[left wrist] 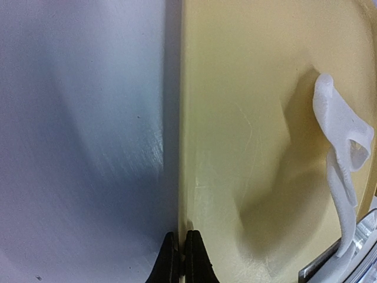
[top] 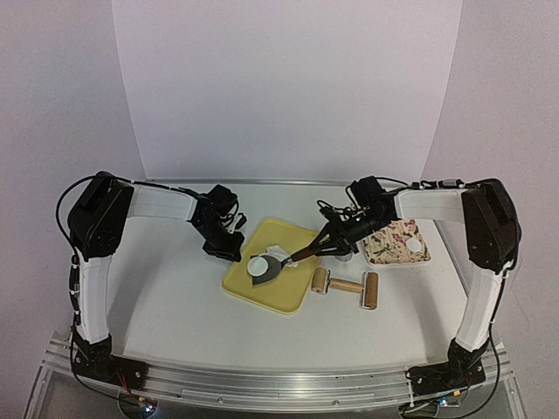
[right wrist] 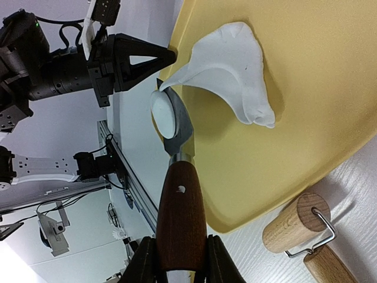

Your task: Roll out the dumpling wrappers from the dough

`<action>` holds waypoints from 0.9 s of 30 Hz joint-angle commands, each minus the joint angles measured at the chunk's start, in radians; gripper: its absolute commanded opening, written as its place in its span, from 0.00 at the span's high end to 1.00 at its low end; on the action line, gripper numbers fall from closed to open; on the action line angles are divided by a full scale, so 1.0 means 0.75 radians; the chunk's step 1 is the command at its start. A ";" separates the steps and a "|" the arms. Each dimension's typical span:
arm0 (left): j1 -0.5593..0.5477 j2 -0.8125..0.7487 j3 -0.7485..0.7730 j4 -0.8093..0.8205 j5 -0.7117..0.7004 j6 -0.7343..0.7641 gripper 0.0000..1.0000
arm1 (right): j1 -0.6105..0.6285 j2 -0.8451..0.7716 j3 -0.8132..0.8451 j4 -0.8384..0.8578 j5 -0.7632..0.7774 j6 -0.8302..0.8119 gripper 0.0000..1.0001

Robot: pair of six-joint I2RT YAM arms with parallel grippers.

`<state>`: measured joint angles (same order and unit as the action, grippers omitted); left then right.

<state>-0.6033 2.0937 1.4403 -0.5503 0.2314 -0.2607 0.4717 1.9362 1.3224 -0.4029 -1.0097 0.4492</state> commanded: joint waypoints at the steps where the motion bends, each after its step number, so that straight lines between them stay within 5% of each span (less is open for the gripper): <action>1: -0.006 0.069 0.017 -0.025 -0.077 -0.010 1.00 | 0.005 -0.043 0.065 0.052 -0.080 -0.010 1.00; 27: -0.004 0.102 0.037 -0.012 -0.065 -0.031 1.00 | 0.006 -0.299 0.104 0.054 -0.126 0.094 1.00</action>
<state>-0.6033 2.1128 1.4662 -0.5494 0.2321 -0.2634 0.4717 1.7778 1.3693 -0.4043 -1.0626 0.5034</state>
